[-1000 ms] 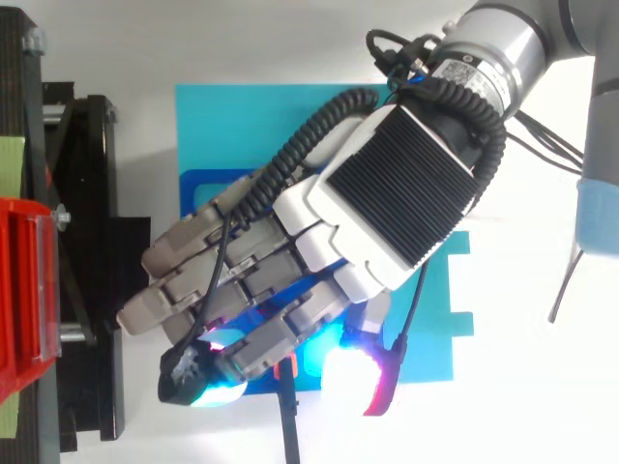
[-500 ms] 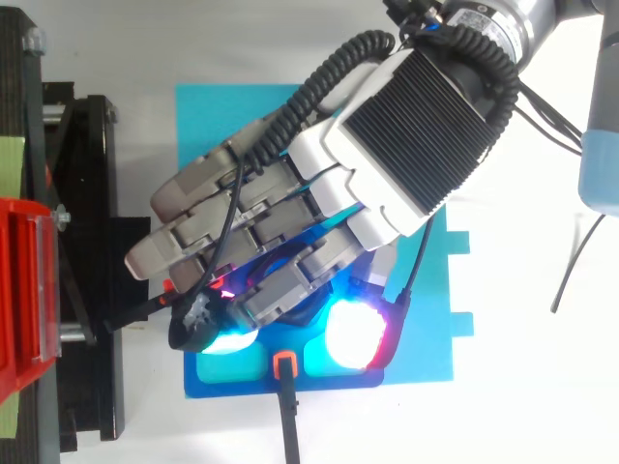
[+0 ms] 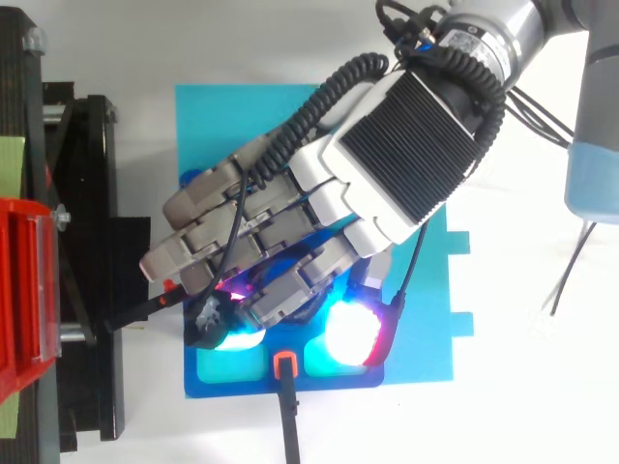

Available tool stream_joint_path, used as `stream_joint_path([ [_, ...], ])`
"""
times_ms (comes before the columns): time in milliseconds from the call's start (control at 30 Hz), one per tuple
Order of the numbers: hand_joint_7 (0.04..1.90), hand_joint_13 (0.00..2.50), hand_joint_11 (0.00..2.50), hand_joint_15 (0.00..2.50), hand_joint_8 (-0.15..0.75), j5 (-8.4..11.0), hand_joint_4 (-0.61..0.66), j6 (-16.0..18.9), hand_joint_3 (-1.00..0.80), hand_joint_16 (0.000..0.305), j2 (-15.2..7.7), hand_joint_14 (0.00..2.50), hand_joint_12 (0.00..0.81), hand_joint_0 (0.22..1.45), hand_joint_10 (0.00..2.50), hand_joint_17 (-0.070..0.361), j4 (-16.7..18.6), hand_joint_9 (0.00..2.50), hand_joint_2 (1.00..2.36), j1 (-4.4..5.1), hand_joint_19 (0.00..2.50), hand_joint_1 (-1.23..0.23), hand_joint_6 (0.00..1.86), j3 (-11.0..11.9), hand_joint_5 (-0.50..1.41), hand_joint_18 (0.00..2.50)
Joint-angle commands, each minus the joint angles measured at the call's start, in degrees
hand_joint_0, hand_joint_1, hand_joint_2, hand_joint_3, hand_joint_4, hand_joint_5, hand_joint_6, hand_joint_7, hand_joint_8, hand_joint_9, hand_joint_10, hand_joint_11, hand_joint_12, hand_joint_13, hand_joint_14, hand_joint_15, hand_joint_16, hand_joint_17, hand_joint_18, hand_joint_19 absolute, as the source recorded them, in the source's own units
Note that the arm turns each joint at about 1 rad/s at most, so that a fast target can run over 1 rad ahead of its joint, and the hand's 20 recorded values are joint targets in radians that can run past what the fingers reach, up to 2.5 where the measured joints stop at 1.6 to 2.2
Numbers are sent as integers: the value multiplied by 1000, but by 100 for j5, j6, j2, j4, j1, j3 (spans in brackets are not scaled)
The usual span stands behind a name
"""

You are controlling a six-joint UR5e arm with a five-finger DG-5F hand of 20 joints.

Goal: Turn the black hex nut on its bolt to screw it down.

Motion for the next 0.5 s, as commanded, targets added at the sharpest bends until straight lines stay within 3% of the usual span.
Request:
stream_joint_path([
  [0,1094,369,133,59,307,17,220,-19,-500,50,-1,1,326,540,4,113,147,605,1000,13,473,-397,502,-76,-24,345],
  [200,1103,371,132,60,308,17,216,-36,-500,50,-1,1,326,541,4,113,209,605,1000,22,479,-396,502,-67,-25,349],
  [333,1239,372,143,63,310,17,193,-54,-500,50,-1,2,326,541,4,113,183,604,1000,22,476,-395,500,-67,-20,348],
  [467,1194,377,155,62,312,8,192,-54,-500,50,-1,2,328,540,4,112,183,609,1000,-4,477,-397,545,-76,-33,349],
])
